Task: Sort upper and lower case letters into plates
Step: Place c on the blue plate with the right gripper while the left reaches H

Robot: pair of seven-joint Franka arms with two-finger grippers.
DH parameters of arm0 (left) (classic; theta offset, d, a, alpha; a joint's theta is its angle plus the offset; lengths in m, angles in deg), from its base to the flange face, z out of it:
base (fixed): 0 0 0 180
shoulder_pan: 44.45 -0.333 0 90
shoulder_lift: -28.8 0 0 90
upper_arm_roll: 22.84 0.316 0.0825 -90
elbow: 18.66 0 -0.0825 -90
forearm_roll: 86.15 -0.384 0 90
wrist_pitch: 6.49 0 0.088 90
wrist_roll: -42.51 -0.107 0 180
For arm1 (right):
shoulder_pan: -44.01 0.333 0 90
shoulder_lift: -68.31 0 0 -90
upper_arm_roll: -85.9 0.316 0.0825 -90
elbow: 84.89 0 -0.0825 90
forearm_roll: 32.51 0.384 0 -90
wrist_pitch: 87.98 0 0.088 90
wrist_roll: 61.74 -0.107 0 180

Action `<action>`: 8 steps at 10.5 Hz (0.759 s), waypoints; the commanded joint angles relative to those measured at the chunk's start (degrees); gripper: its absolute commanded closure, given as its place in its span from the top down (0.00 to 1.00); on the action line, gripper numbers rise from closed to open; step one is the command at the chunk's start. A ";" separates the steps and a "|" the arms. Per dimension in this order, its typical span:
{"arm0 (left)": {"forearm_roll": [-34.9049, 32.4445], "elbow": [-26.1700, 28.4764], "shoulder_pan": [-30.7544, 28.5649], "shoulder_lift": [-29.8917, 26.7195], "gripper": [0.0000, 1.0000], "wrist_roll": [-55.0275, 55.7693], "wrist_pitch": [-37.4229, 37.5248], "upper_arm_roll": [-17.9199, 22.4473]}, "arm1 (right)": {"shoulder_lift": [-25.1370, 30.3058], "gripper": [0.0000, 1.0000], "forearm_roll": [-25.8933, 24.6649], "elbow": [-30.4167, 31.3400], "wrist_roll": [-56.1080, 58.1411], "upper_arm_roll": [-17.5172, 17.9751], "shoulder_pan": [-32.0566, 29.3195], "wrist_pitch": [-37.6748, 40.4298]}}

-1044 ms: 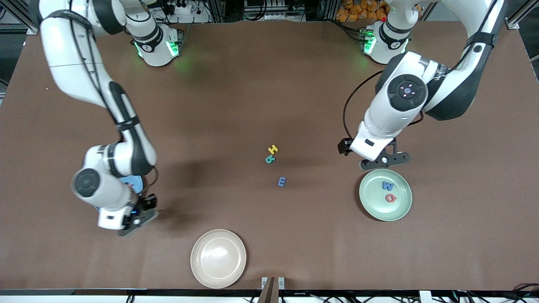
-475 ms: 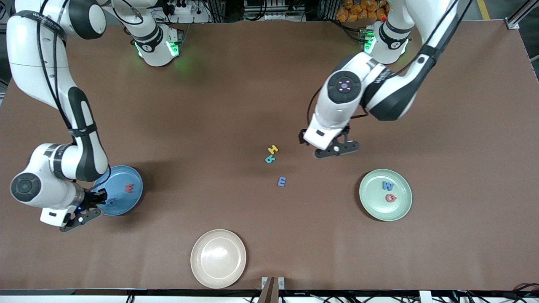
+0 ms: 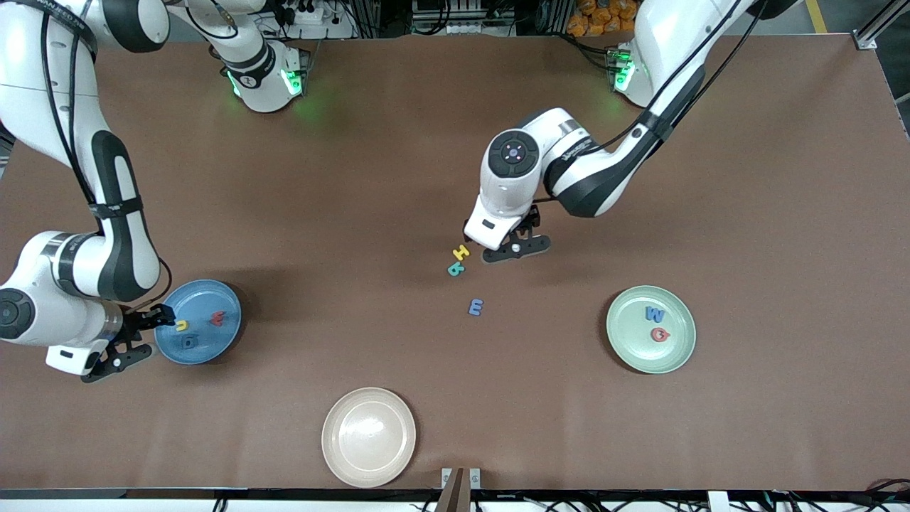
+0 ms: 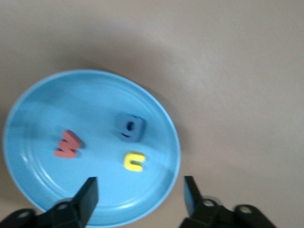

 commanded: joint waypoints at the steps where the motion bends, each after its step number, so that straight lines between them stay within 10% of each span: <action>1: -2.46 -3.32 2.51 3.73 1.00 2.06 -0.70 0.19 | 0.72 1.00 0.65 0.49 -2.23 0.13 2.72 -0.03; 8: -4.22 -5.33 13.84 10.23 1.00 6.88 -8.00 9.84 | -1.82 1.00 0.65 0.83 -13.84 0.13 11.50 -3.02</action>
